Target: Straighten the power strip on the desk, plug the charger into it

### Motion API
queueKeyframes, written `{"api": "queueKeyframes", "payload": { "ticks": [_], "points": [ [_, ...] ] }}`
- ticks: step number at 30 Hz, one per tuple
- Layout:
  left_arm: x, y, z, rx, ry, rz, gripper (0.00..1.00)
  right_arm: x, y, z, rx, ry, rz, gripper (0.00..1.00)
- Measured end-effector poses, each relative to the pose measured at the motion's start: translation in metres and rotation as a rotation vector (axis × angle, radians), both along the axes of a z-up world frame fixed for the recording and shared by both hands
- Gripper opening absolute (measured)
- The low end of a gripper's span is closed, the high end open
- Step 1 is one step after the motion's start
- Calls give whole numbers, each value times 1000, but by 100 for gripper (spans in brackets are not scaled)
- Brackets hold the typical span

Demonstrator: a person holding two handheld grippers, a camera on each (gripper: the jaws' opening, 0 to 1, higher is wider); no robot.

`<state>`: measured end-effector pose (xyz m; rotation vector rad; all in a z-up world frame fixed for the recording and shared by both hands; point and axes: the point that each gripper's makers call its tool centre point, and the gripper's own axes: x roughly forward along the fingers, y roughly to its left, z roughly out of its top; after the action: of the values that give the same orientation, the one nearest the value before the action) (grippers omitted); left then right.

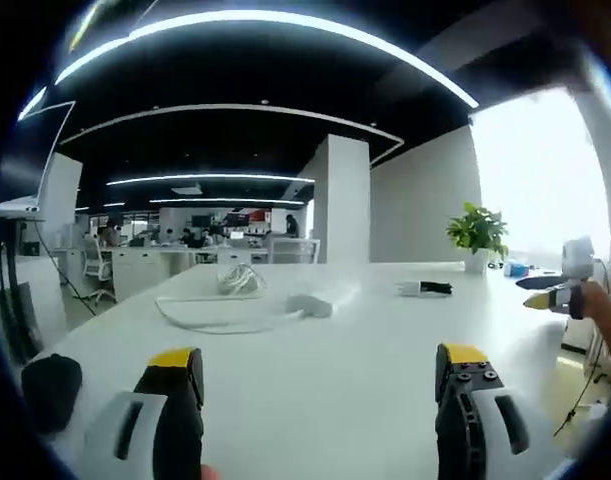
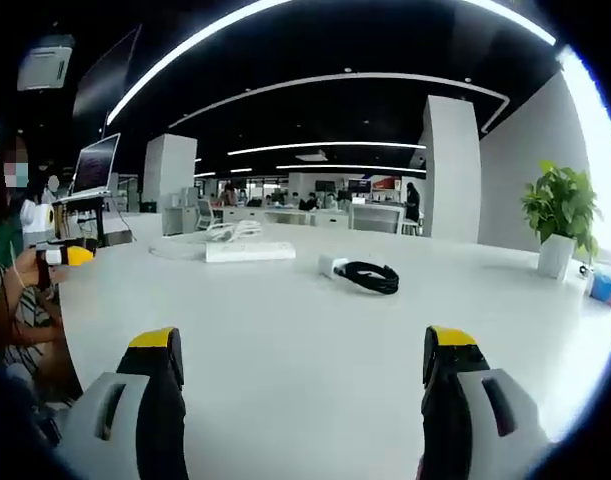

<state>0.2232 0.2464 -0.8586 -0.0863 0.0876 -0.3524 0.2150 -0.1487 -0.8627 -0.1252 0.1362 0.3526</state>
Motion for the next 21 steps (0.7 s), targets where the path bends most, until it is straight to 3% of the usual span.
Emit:
{"api": "queueKeyframes", "payload": {
  "ticks": [8, 21],
  "points": [
    [-1, 0, -3, 14, 42, -41, 97, -10, 12, -5, 10, 6, 0, 100],
    [-6, 4, -10, 29, 39, -41, 97, -17, 14, -3, 17, -4, -17, 100]
  ]
}}
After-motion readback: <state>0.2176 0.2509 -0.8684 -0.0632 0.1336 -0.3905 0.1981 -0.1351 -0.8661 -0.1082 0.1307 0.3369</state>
